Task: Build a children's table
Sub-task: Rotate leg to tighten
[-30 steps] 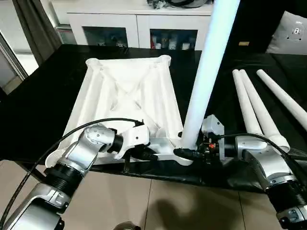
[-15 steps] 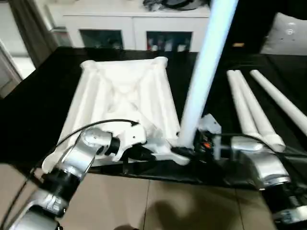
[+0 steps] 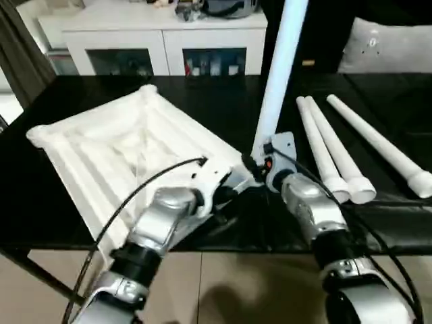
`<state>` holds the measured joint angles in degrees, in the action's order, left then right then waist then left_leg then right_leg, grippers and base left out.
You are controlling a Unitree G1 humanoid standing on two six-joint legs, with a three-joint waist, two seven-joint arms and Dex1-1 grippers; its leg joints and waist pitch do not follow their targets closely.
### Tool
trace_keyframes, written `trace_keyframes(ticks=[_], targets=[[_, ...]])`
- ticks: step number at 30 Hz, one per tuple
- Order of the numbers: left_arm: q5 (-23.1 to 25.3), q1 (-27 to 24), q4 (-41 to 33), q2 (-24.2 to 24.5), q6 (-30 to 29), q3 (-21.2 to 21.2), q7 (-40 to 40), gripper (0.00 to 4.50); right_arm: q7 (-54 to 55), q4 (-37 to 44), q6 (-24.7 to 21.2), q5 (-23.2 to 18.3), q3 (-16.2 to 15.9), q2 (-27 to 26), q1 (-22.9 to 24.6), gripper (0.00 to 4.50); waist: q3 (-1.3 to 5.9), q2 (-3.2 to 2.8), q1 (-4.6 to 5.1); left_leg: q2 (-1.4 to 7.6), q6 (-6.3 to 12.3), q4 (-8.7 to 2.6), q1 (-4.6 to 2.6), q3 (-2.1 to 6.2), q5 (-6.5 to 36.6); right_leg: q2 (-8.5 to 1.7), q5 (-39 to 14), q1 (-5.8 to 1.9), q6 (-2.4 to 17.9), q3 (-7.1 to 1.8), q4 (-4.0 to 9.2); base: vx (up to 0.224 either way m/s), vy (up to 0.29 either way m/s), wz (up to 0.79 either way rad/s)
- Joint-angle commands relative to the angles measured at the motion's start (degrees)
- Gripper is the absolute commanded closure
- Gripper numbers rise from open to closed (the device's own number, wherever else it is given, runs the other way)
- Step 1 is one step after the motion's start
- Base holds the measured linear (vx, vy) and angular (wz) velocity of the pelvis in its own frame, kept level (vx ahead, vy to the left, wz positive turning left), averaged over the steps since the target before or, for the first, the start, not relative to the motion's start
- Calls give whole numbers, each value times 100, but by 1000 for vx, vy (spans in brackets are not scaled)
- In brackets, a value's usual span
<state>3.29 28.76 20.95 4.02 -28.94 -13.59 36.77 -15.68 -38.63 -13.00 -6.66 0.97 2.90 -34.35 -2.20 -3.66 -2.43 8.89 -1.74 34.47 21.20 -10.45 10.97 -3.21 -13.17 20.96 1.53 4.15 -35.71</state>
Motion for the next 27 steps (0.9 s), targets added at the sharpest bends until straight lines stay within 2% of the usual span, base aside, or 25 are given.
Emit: trace_keyframes(ticks=[1, 3, 4, 6, 7, 9, 11, 14, 15, 18, 19, 22, 24, 27], targets=[[2, 97, -90, -29, 211, -92, -8, 450, -259, -171, -111, -74, -145, -120, 170, 107, 301, 63, -48, 463, 411, -420, -3, 242, 878, -647, -551, -196, 1221, -368, 498, 0, 0, 0], [35, 105, -12, 48, 242, -75, -30, 450, -404, -53, -63, -70, -176, -38, 234, 69, 317, 69, -76, 463, 550, -399, 4, 230, 620, -645, -121, -201, 1279, -357, 455, 0, 0, 0], [37, 107, -6, 53, 243, -74, -30, 450, -414, -48, -59, -73, -175, -32, 237, 69, 307, 66, -81, 457, 589, -397, 15, 228, 608, -643, -116, -202, 1288, -351, 458, 0, 0, 0], [65, 129, 109, 183, 381, -88, 49, 450, -666, 94, 93, -48, -260, 173, 336, 57, 281, 70, -97, 462, 573, -410, -5, 218, 828, -648, -511, -189, 1265, -348, 509, 0, 0, 0], [64, 126, 133, 252, 450, -108, 133, 450, -794, 207, 130, -18, -290, 288, 402, 57, 263, 81, -133, 467, 523, -418, -19, 224, 952, -651, -835, -190, 1155, -350, 554, 0, 0, 0], [65, 118, 175, 410, 595, -168, 334, 450, -1370, 591, 280, -56, -369, 578, 598, 27, 263, 78, -138, 485, 468, -439, -18, 229, 1060, -644, -1029, -183, 1067, -362, 551, 0, 0, 0], [81, 119, 219, 526, 723, -254, 522, 450, -1570, 804, 292, -55, -359, 781, 692, 17, 263, 84, -132, 483, 466, -446, -5, 236, 1080, -634, -1027, -186, 1022, -362, 551, 0, 0, 0], [136, 95, 262, 819, 996, -476, 981, 450, -2477, 1303, 440, -140, -487, 1330, 934, 8, 285, 89, -151, 489, 523, -427, 2, 236, 953, -645, -783, -195, 1069, -363, 526, 0, 0, 0], [139, 105, 297, 893, 1074, -534, 1113, 450, -2781, 1423, 470, -188, -547, 1503, 991, 8, 297, 66, -159, 494, 585, -414, 11, 240, 827, -642, -545, -200, 1099, -359, 499, 0, 0, 0], [147, 119, 368, 1056, 1304, -664, 1414, 450, -3287, 1581, 570, -218, -648, 1844, 1061, 8, 342, 79, -174, 485, 820, -356, 40, 232, 508, -638, 126, -210, 1235, -336, 426, 0, 0, 0], [131, 114, 386, 1146, 1468, -740, 1648, 450, -3501, 1608, 570, -253, -650, 1969, 1053, 8, 333, 57, -184, 480, 904, -345, 44, 230, 486, -630, 226, -196, 1262, -324, 434, 0, 0, 0], [40, 99, 397, 1433, 1904, -950, 2427, 450, -4026, 1645, 653, -271, -710, 2272, 1001, 8, 350, 53, -244, 508, 975, -330, 34, 224, 409, -627, 341, -185, 1305, -315, 396, 0, 0, 0], [-10, 114, 389, 1621, 2096, -1079, 2888, 450, -4368, 1671, 1004, -180, -850, 2441, 1006, 8, 355, 48, -299, 522, 963, -321, 10, 211, 448, -625, 352, -164, 1348, -313, 379, 0, 0, 0], [-13, 128, 391, 1748, 2276, -1173, 3183, 450, -4702, 1698, 1159, -171, -989, 2541, 1049, 8, 345, 58, -334, 540, 923, -338, 6, 217, 543, -635, 248, -161, 1371, -310, 379, 0, 0, 0]])
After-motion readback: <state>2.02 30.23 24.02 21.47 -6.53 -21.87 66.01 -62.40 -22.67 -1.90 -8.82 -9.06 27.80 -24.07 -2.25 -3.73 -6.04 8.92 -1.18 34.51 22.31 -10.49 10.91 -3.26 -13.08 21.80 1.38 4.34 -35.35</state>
